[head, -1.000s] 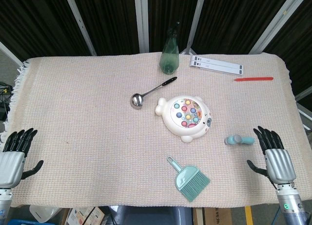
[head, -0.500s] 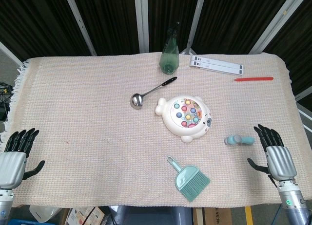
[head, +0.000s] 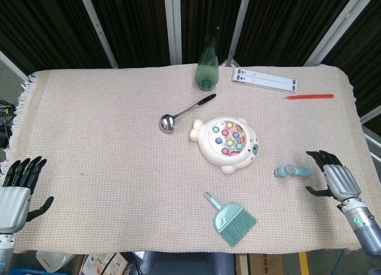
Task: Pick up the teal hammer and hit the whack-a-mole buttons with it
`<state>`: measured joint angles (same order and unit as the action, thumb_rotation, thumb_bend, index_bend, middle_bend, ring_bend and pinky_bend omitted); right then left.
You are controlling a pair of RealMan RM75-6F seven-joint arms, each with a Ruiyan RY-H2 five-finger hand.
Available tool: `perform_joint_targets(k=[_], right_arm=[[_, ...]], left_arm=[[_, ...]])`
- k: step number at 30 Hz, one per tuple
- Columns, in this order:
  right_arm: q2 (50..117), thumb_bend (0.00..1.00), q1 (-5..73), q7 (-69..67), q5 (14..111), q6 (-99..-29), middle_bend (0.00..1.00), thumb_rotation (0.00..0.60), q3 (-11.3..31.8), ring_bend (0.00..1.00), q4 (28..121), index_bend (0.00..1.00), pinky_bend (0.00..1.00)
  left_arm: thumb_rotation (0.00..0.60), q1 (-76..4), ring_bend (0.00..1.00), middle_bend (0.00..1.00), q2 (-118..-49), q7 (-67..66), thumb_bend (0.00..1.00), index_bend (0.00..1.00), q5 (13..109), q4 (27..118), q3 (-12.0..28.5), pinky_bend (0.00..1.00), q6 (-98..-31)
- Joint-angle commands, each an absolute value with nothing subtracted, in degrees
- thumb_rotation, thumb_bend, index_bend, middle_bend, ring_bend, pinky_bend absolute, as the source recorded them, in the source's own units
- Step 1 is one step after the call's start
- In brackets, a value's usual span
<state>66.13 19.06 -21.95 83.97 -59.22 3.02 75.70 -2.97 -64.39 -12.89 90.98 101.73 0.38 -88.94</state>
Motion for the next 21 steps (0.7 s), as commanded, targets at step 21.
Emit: perform_joint_targets(k=[21], right_arm=[[73.80,0.40,26.04,-28.36,85.05,-50.56,0.33,0.600,1.88,0.21,64.36,0.37,0.16]], left_arm=[[0.600,-3.23,0.00,0.02,-64.30,-14.74,0.26,0.00,90.93,103.07,0.54,0.00,-88.33]])
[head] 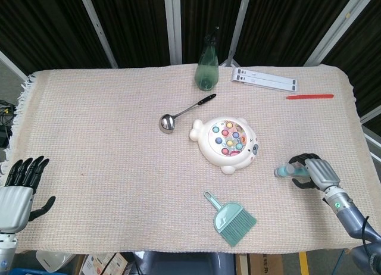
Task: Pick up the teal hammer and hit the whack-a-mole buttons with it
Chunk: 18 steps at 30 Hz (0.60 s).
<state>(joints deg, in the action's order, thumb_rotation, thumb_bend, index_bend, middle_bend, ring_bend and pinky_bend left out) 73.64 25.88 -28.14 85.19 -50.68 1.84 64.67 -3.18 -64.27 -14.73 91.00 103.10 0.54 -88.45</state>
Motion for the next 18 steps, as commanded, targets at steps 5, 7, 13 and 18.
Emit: perform_joint_targets(k=[5,7,13,18], right_arm=[[74.32,0.47,26.02,-28.81,84.79,-50.68,0.36,0.600,1.68,0.23,63.62,0.39,0.16],[74.58,0.48,25.99,-28.80,84.77,-50.79,0.37,0.600,1.58,0.24,63.38,0.40,0.16],[75.53,0.49,25.89,-28.82,84.48,-51.22,0.38,0.600,1.48,0.24,62.69,0.42,0.16],[76.20,0.49,25.92,-28.37,84.36,-51.41,0.40,0.600,1.34,0.26,62.36,0.43,0.17]], left_arm=[[0.600,-3.47,0.00,0.02,-64.44,-14.87,0.26,0.00,90.63,103.04,0.63,0.00,-87.80],[0.600,-3.56,0.00,0.02,-64.46,-14.95,0.26,0.00,90.62,103.06,0.67,0.00,-87.67],[0.600,-3.71,0.00,0.02,-64.42,-15.15,0.26,0.00,90.52,103.13,0.73,0.00,-87.44],[0.600,-3.73,0.00,0.02,-64.39,-15.15,0.26,0.00,90.41,103.08,0.72,0.00,-87.34]])
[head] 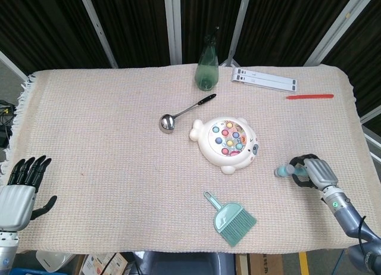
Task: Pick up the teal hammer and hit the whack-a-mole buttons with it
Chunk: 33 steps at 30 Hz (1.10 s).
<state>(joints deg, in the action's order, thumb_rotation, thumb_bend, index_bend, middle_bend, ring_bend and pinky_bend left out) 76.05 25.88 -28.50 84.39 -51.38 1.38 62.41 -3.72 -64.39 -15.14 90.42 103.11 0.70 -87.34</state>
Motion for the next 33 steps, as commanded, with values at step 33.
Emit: perform_joint_targets(k=[33], right_arm=[[77.99,0.61,26.22,-27.83,83.47,-52.38,0.57,0.600,1.48,0.40,61.41,0.65,0.21]], left_arm=[[0.600,-3.90,0.00,0.02,-64.47,-15.44,0.26,0.00,89.84,103.00,0.62,0.00,-86.67]])
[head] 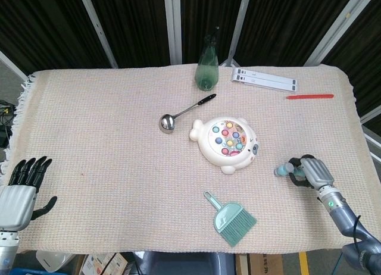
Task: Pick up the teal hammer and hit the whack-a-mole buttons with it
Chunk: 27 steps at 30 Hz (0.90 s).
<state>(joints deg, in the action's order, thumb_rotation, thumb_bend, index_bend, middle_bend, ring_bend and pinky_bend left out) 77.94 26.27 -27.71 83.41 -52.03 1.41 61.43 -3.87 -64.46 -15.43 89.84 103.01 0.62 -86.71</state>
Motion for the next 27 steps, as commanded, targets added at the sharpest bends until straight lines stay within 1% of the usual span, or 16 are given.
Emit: perform_joint_targets(k=[1,8,11,17,22,27], right_arm=[[77.99,0.62,26.19,-27.92,83.52,-52.58,0.59,0.600,1.52,0.41,61.44,0.67,0.22],[76.91,0.73,26.21,-29.19,84.46,-54.51,0.68,0.600,1.79,0.51,63.10,0.80,0.26],[75.87,0.76,26.43,-29.48,85.07,-55.54,0.71,0.600,2.07,0.54,64.68,0.84,0.28],[71.68,0.80,28.57,-28.77,86.58,-56.47,0.76,0.600,3.54,0.58,70.85,0.90,0.32],[67.76,0.82,32.55,-26.41,86.84,-54.24,0.78,0.600,6.04,0.61,77.90,0.94,0.34],[66.23,0.83,37.30,-22.63,85.97,-50.02,0.79,0.600,8.60,0.63,82.92,0.96,0.35]], left_arm=[[0.600,-3.93,0.00,0.02,-64.47,-15.46,0.26,0.00,89.83,103.00,0.62,0.00,-86.61],[0.600,-4.10,0.00,0.02,-64.60,-15.37,0.26,0.00,89.82,102.83,0.63,0.00,-86.38],[0.600,-4.17,0.00,0.02,-64.67,-15.27,0.26,0.00,89.82,102.72,0.62,0.00,-86.27],[0.600,-4.45,0.00,0.02,-64.83,-15.08,0.26,0.00,90.11,102.44,0.62,0.00,-86.03],[0.600,-4.78,0.00,0.02,-65.01,-14.71,0.26,0.00,90.29,102.11,0.68,0.00,-85.71],[0.600,-4.96,0.00,0.02,-65.25,-14.15,0.26,0.00,89.91,101.59,0.66,0.00,-85.23]])
